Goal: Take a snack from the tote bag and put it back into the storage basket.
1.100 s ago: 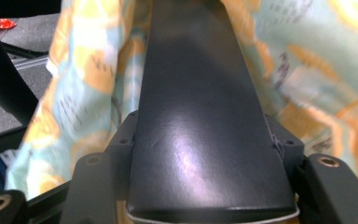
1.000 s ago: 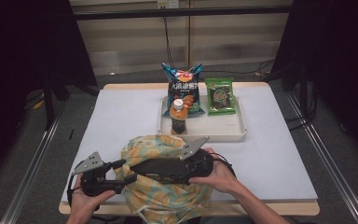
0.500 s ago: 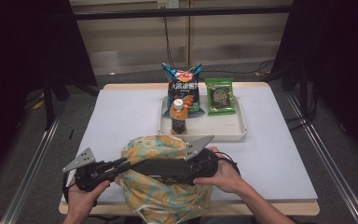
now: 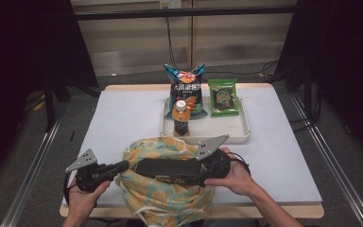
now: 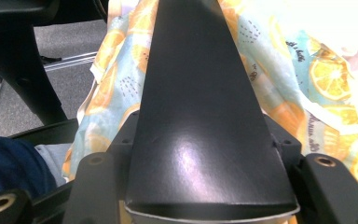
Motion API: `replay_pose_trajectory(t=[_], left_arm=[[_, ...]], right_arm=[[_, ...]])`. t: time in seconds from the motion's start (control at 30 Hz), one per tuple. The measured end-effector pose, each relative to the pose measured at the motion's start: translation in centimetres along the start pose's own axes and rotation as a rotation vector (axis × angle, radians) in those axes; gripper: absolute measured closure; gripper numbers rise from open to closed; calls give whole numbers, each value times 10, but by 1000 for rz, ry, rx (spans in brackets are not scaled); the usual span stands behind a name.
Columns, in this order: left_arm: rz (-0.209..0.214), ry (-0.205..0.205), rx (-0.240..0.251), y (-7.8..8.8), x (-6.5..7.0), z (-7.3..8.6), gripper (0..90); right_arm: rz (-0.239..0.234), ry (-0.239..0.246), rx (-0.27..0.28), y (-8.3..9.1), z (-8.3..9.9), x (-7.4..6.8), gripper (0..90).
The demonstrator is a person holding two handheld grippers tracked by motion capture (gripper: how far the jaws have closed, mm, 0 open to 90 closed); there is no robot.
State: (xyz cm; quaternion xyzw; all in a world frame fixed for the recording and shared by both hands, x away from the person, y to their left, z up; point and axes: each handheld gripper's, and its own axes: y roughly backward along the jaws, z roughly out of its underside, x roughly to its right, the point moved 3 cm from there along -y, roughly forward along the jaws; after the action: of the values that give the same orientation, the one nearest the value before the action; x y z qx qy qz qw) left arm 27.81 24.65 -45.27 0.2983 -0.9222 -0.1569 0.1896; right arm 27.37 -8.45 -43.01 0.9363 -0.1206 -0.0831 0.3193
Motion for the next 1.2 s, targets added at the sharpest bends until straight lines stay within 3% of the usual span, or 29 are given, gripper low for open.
replay_pose_trajectory(t=[0.4,0.5,0.7,0.97,1.03,1.07,1.1,1.2], left_arm=[[-19,12,-20,-1,-8,4,879],[-28,10,-28,-2,-9,5,879],[-12,22,-27,-3,-8,6,869],[19,8,13,1,-4,2,677],[23,-1,18,2,-3,2,581],[25,-6,18,3,-2,1,581],[25,-4,21,3,-1,1,485],[27,-15,25,3,4,-1,409]], right_arm=[[1,13,16,6,-4,-3,438],[13,7,39,15,-3,-2,438],[25,-14,67,23,-6,4,438],[33,-10,87,20,-16,8,438],[36,-10,87,22,-18,11,438],[36,-10,87,22,-18,11,438],[37,-12,91,23,-20,13,438],[41,-10,107,27,-26,16,438]])
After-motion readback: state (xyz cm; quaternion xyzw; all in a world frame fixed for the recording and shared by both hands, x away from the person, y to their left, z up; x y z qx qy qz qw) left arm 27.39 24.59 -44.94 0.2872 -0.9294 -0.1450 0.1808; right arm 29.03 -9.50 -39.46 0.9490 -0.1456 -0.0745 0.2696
